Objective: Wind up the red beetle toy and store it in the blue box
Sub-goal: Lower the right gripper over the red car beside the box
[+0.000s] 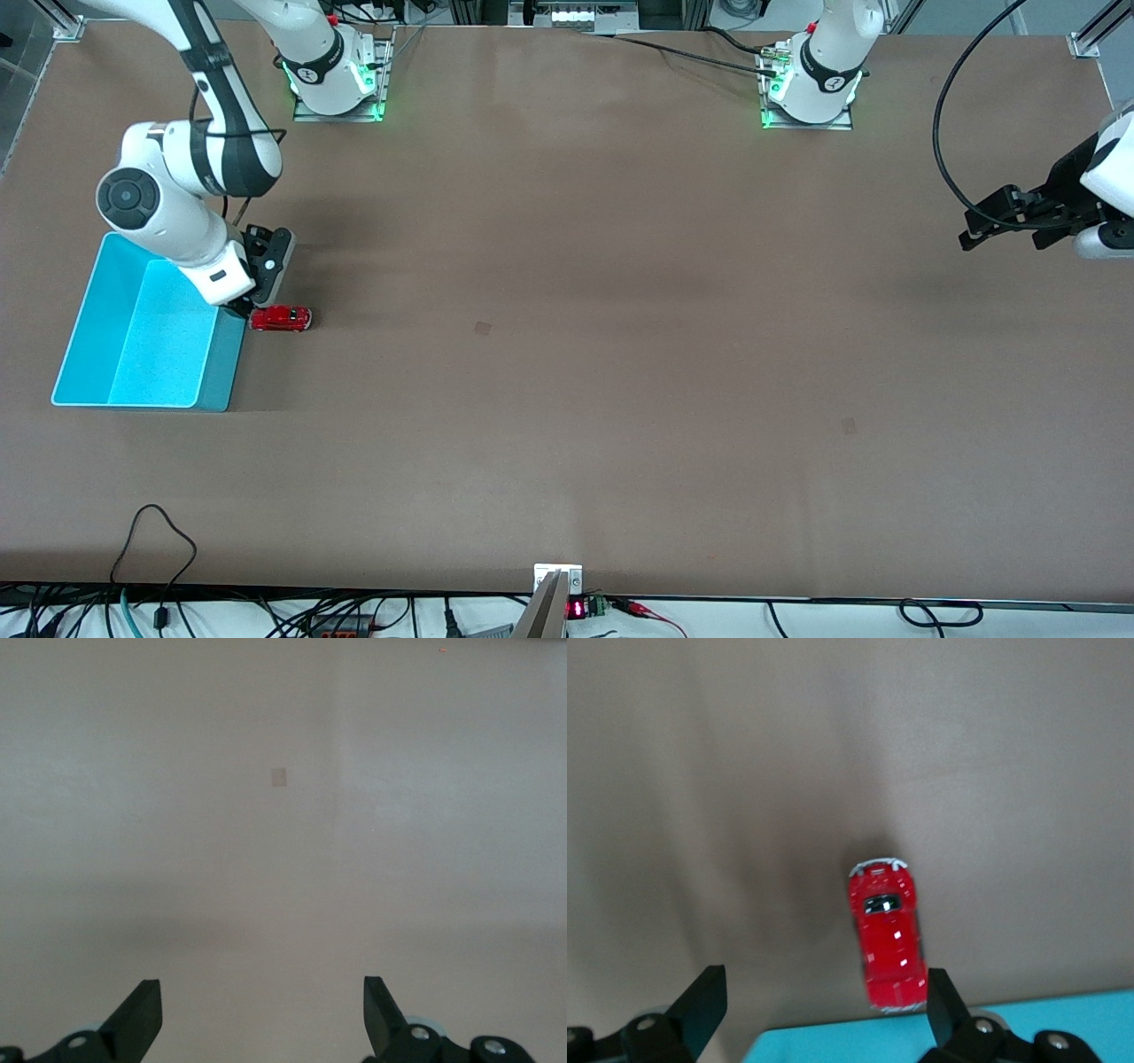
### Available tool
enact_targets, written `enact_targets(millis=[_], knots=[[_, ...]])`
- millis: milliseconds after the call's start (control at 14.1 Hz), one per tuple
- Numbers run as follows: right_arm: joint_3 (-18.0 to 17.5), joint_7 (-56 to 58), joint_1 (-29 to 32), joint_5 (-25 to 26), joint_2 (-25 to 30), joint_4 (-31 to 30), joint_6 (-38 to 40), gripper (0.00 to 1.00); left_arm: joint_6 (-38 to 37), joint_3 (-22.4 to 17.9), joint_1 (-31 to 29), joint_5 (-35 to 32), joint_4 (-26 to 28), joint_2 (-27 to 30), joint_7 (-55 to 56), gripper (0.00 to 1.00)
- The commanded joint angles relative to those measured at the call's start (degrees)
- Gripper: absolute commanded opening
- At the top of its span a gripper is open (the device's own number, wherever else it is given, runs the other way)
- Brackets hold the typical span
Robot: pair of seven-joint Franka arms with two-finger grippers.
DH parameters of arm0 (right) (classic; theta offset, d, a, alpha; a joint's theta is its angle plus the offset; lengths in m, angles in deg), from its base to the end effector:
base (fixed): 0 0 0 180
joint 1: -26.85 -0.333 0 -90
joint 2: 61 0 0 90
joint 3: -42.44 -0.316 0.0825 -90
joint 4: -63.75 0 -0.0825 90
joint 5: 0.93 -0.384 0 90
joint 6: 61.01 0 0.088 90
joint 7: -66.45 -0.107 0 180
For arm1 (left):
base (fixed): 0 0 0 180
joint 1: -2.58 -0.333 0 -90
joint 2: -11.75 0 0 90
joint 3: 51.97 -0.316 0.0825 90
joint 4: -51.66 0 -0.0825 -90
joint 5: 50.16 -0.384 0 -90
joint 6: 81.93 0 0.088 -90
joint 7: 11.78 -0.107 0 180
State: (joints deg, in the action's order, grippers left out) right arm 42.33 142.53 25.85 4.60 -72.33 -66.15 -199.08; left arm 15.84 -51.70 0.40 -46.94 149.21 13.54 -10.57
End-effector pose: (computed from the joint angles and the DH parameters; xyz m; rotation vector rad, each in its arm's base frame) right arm 0.5297 0.0097 0.2672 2.3677 2.0368 -0.1274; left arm 0.5545 0.0132 0.5913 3.0842 0.0942 0.0547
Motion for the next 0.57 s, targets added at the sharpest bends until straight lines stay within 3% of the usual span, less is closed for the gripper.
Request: enact_targets(millis=[0,495], knots=[[-0.94,7.49,2.40,0.71,-3.59,0.09,-5.88,1.00,-1.97,-0.09,-0.11,0.38,-1.49,-0.64,0.37,1.00],[-0.94,8.83,3.02,0.71,-8.96,0.26,-12.22,1.00,-3.99,0.08,-0.11,-1.45,-1.05,-0.38,0.55,1.00]])
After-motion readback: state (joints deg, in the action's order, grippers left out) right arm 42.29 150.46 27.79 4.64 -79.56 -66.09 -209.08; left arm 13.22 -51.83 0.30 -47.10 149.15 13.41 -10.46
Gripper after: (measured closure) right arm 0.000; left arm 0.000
